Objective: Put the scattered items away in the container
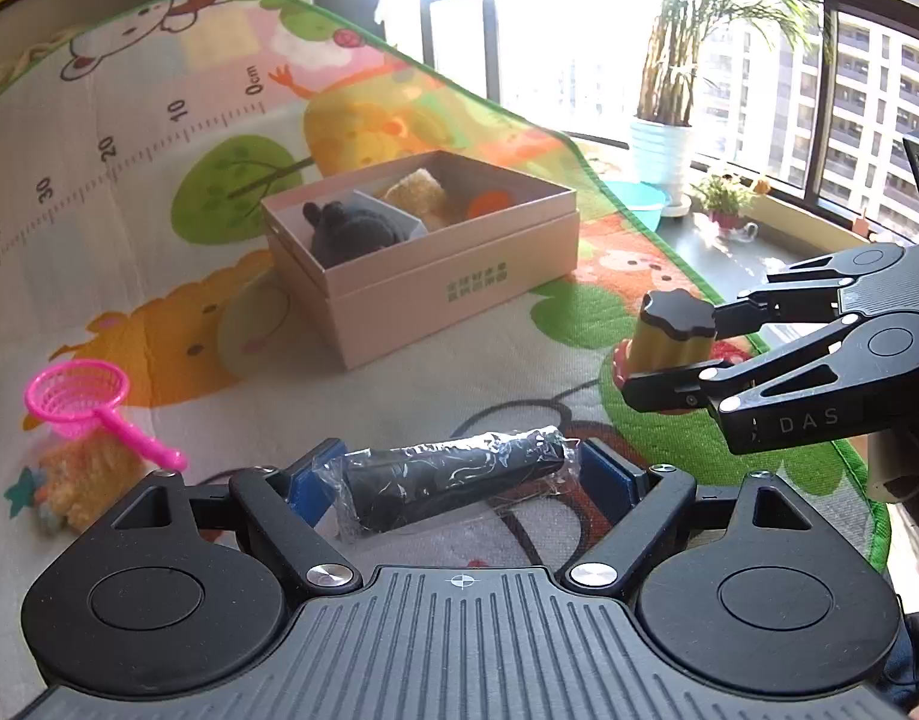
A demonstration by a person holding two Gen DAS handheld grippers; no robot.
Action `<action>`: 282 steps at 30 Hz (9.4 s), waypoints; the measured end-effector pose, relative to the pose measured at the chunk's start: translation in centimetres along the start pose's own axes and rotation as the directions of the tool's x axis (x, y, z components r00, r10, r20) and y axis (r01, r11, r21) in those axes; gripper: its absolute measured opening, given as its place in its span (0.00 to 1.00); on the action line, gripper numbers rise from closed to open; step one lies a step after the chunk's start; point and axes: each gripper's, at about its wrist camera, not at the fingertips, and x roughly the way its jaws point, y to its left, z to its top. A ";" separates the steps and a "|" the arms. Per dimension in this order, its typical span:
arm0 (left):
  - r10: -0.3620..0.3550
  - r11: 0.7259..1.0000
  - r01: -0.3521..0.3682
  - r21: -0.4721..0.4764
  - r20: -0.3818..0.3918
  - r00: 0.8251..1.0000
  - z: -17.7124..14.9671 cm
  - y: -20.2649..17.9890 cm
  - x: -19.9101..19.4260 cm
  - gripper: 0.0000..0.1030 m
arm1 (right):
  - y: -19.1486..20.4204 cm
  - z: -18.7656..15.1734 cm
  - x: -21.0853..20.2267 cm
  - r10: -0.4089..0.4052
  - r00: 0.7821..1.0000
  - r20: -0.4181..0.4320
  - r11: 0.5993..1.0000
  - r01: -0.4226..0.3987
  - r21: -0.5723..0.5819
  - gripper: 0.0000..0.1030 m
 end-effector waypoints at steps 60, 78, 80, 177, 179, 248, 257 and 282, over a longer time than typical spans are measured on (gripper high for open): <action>0.288 0.829 -0.269 -0.490 -0.038 0.957 -7.0 17.6 0.2 1.00 | 17.1 14.4 14.9 0.349 0.934 -0.072 0.857 -0.349 -0.380 0.44; 0.260 0.815 -0.231 -0.532 -0.021 0.966 -7.4 18.0 0.4 1.00 | 22.2 16.6 23.1 0.323 0.930 -0.174 0.831 -0.367 -0.418 0.91; 0.259 0.816 -0.231 -0.531 -0.022 0.966 -7.4 18.0 0.4 1.00 | 22.0 16.6 23.8 0.329 0.924 -0.193 0.841 -0.380 -0.385 0.91; -0.013 0.951 0.000 -0.309 -0.040 0.999 -5.8 7.2 0.2 0.94 | 3.9 -0.5 3.2 0.077 0.996 0.036 0.995 -0.080 0.058 0.97; 0.005 0.954 -0.013 -0.298 -0.027 1.000 -6.1 6.8 0.3 0.96 | 5.1 -0.6 2.3 -0.002 0.997 0.074 0.999 0.005 -0.033 0.97; -0.058 0.891 0.085 -0.445 0.074 0.996 -6.9 8.9 0.0 1.00 | 6.5 0.4 -0.8 0.143 0.981 0.132 0.986 -0.129 -0.110 0.64; 0.101 0.895 -0.043 -0.445 0.108 0.989 -4.5 10.4 -4.8 1.00 | 11.1 0.6 2.4 0.162 0.985 0.058 0.955 -0.142 -0.262 0.09; 0.042 0.940 -0.064 -0.335 -0.074 0.996 -6.6 6.6 -0.7 1.00 | 1.4 2.2 5.0 -0.103 0.995 -0.003 0.995 0.103 0.001 0.68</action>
